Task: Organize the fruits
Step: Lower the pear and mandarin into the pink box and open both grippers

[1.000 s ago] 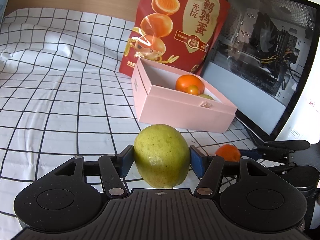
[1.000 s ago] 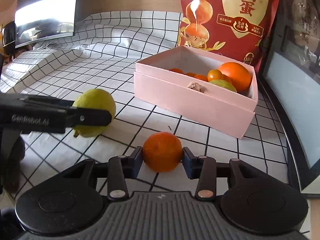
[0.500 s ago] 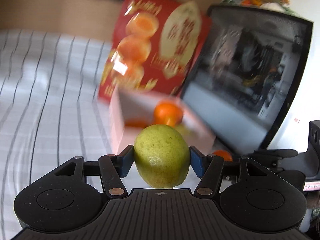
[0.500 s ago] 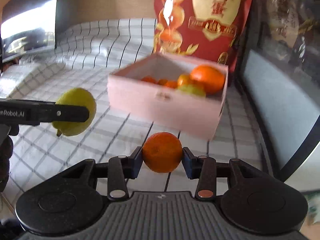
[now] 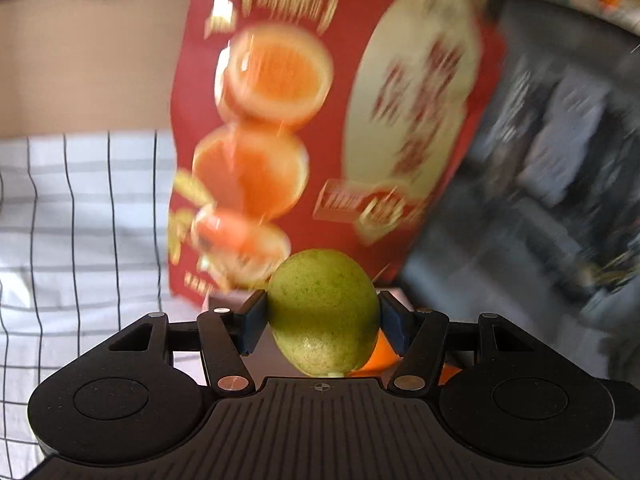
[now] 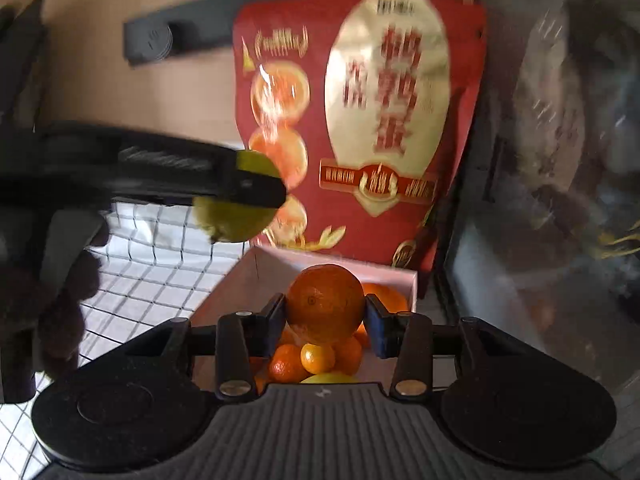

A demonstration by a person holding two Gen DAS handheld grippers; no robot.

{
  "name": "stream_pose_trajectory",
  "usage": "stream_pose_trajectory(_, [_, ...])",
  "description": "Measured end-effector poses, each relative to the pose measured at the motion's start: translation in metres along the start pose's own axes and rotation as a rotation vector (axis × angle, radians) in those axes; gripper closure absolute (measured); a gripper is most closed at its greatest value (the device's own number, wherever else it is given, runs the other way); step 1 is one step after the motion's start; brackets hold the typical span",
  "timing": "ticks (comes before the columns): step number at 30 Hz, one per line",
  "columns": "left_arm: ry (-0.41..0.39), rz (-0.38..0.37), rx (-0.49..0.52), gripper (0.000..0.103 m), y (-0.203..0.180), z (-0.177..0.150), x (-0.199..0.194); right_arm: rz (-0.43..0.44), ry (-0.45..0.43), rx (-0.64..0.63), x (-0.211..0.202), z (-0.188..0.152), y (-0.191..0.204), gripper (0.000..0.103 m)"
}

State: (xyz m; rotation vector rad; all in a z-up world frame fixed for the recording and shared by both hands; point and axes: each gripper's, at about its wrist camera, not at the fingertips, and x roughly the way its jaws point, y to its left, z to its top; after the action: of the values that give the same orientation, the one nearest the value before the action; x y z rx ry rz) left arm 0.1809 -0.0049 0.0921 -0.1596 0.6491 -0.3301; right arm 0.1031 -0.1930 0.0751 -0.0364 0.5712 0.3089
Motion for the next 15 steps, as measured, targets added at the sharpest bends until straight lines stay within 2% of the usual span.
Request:
stream_pose_trajectory(3, [0.065,0.029,-0.022,0.038,0.012,-0.013,0.027,0.041,0.06,0.018,0.025,-0.013,0.004,0.061])
stream_pose_trajectory(7, [0.111,0.032,-0.065,0.038,0.025,-0.027,0.05,0.056,0.109,-0.016,0.046,-0.029,0.019,0.061])
stream_pose_trajectory(11, [0.085,0.054,0.008,0.041,0.019,-0.029,0.051,0.008,0.084,-0.111,0.048,-0.037,0.035,0.061])
stream_pose_trajectory(13, [0.048,0.057,0.009,0.041,0.018,-0.024,0.046,0.003,0.076,-0.139,0.046,-0.042,0.04,0.061])
stream_pose_trajectory(15, [0.01,0.025,-0.009,0.041,0.018,-0.019,0.038,-0.007,0.066,-0.163,0.046,-0.044,0.043,0.061])
